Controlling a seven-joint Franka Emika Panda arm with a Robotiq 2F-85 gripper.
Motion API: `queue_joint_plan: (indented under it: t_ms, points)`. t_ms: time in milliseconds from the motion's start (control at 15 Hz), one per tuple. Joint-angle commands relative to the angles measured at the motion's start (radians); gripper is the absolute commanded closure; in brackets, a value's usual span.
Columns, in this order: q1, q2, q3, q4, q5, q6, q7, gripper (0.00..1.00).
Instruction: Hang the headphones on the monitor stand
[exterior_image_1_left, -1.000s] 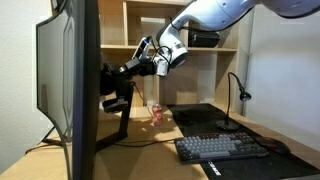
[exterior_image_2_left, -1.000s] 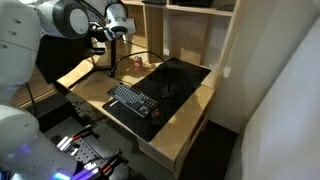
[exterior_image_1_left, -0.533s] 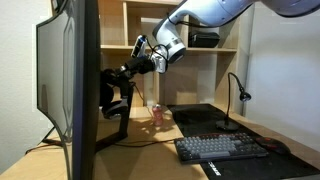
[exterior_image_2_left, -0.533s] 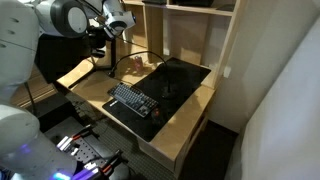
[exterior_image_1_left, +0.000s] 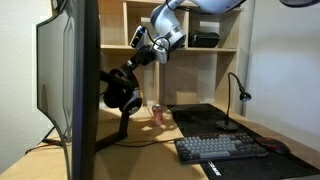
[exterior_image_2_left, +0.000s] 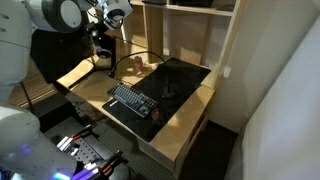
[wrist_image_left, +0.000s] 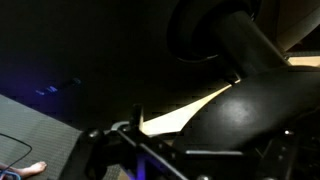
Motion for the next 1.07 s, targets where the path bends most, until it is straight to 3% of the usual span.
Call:
queue_joint_plan:
  t_ms: [0, 200, 333, 400, 467, 733, 1000]
  points:
    - [0.004, -0.11, -0.002, -0.092, -0.085, 0.072, -0.086, 0.0]
    - [0.003, -0.141, 0.006, -0.139, -0.141, 0.114, -0.111, 0.0]
    - [-0.016, -0.134, 0.031, -0.162, -0.119, 0.072, -0.1, 0.0]
    - [-0.026, -0.119, 0.044, -0.162, -0.095, 0.046, -0.098, 0.24]
    - [-0.026, -0.111, 0.053, -0.169, -0.074, 0.046, -0.089, 0.01]
    - [0.007, -0.121, 0.064, -0.203, -0.046, 0.147, -0.144, 0.0]
    - [0.061, -0.115, 0.033, -0.196, -0.147, 0.326, -0.168, 0.0]
